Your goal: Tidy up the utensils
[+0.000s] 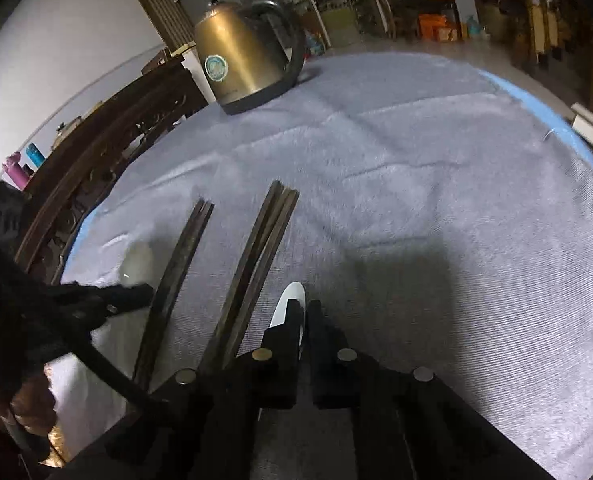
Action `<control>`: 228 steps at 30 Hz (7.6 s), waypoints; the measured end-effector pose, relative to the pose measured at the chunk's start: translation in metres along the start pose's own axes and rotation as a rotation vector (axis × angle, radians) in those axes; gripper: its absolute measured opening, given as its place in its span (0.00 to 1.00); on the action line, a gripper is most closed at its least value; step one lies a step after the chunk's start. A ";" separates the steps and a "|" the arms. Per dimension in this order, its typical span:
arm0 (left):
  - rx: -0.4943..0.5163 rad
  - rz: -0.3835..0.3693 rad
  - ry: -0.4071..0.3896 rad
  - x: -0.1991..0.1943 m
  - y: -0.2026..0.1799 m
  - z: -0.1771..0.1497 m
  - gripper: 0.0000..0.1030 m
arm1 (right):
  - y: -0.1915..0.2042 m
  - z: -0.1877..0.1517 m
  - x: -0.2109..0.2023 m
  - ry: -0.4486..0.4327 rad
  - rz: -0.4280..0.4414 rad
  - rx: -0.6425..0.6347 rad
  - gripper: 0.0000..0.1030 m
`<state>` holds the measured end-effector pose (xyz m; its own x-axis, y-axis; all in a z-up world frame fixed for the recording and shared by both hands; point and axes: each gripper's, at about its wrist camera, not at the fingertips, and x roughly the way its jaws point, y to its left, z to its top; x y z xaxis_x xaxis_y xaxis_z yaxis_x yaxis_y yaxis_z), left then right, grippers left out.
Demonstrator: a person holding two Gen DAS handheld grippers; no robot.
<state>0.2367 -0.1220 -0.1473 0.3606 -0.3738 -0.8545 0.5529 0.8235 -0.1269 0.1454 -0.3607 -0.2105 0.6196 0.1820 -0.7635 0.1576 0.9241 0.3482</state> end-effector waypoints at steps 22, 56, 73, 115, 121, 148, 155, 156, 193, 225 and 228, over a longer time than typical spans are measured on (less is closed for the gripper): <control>-0.057 -0.011 -0.521 -0.146 -0.042 -0.066 0.07 | 0.098 -0.035 -0.171 -0.568 0.158 0.000 0.04; -0.037 0.093 -0.501 -0.160 -0.025 -0.151 0.54 | 0.056 -0.097 -0.202 -0.479 0.074 -0.023 0.45; -0.141 0.120 -0.371 -0.105 0.034 -0.105 0.58 | 0.021 -0.085 -0.148 -0.329 0.047 0.071 0.45; -0.030 0.094 -0.066 0.038 0.050 -0.008 0.62 | 0.033 0.038 0.039 -0.011 -0.180 -0.041 0.24; -0.023 0.119 -0.057 0.038 0.056 0.005 0.62 | -0.007 0.039 0.023 -0.017 -0.118 0.072 0.21; 0.031 0.021 0.068 0.086 0.050 0.087 0.32 | 0.044 0.127 0.108 0.306 -0.195 0.024 0.12; -0.065 0.030 0.054 0.085 0.063 0.089 0.06 | 0.041 0.123 0.088 0.196 -0.099 0.034 0.09; -0.072 0.032 0.044 0.081 0.064 0.086 0.06 | 0.039 0.122 0.082 0.176 -0.093 0.035 0.09; -0.130 0.118 -0.758 -0.242 -0.012 -0.067 0.05 | 0.099 -0.014 -0.268 -0.656 0.088 -0.052 0.08; -0.090 0.003 -0.736 -0.268 -0.061 -0.102 0.05 | 0.135 -0.067 -0.300 -0.672 0.146 -0.175 0.08; -0.100 0.013 -0.708 -0.262 -0.062 -0.103 0.05 | 0.133 -0.070 -0.294 -0.655 0.143 -0.170 0.08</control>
<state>0.0305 -0.0310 0.0321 0.7867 -0.5230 -0.3280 0.4858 0.8523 -0.1938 -0.0694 -0.2677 0.0228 0.9706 0.1150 -0.2115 -0.0500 0.9557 0.2901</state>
